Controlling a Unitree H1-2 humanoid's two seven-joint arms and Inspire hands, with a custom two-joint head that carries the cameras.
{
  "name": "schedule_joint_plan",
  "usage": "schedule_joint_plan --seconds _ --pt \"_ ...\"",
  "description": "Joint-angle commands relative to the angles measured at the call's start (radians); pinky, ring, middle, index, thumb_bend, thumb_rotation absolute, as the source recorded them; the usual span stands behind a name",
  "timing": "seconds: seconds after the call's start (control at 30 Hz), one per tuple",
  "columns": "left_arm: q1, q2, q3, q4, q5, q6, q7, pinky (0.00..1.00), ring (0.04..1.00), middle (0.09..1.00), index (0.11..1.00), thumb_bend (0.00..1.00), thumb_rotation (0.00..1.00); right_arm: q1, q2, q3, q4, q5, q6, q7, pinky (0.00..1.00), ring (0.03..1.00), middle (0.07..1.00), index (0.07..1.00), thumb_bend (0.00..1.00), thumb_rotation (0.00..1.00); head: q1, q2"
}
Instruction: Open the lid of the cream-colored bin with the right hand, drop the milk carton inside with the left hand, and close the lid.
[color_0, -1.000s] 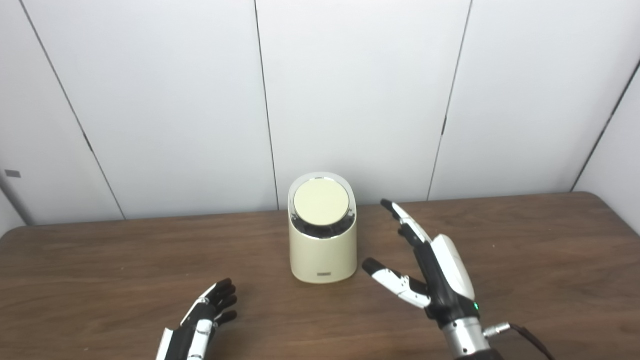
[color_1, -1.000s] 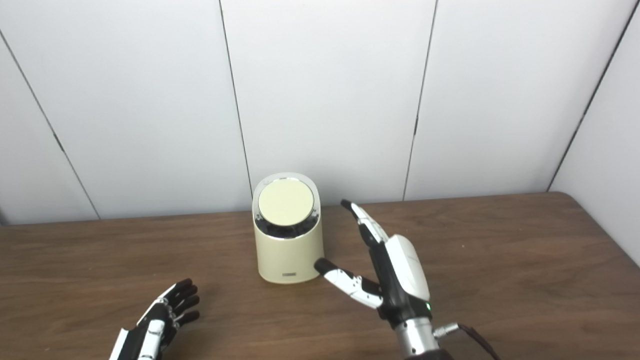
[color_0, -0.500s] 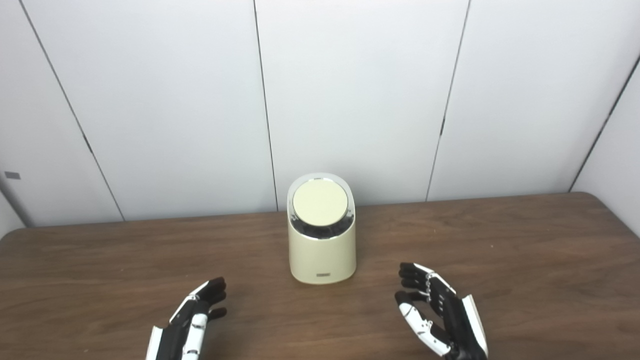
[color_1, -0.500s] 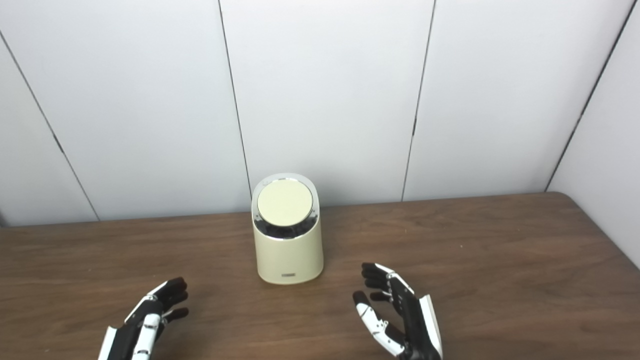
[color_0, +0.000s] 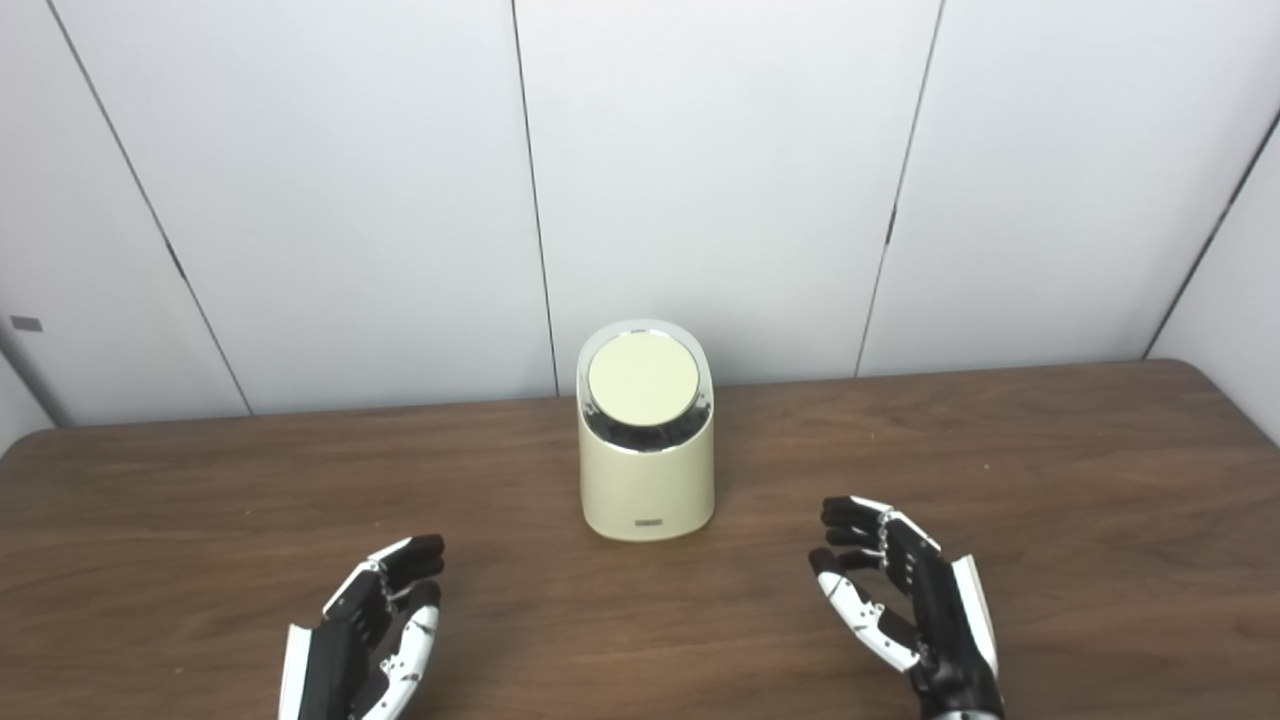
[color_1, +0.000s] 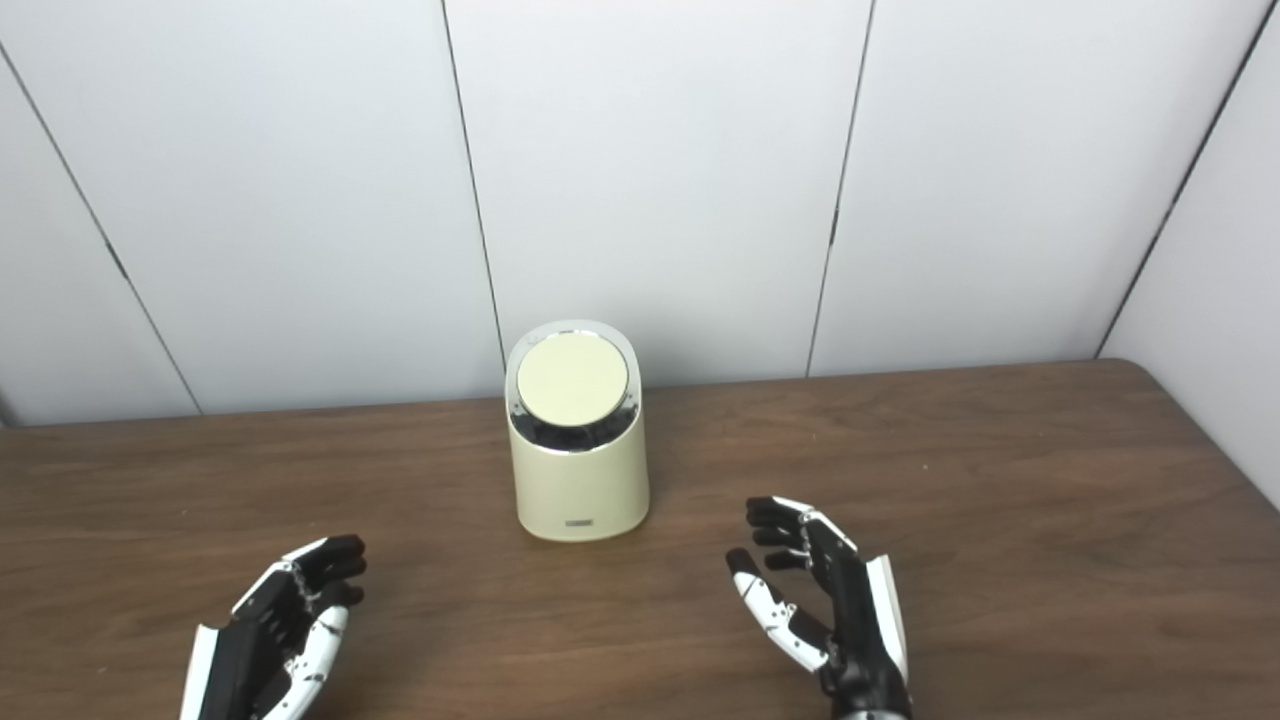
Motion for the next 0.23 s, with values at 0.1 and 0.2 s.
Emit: schedule_joint_plan --seconds 0.1,0.2 --pt "-0.005 0.000 0.000 -0.046 0.000 -0.029 0.005 0.67 0.738 0.748 0.738 0.26 0.42 -0.009 -0.008 0.011 -0.051 -0.031 -0.034 -0.007 0.58 0.662 0.685 0.671 0.25 0.41 -0.004 0.006" --pt "-0.003 0.001 -0.001 -0.053 0.005 -0.024 0.005 0.68 0.741 0.746 0.736 0.26 0.42 -0.011 -0.012 0.016 -0.056 -0.054 -0.029 -0.008 0.57 0.655 0.681 0.669 0.26 0.42 -0.004 0.010"
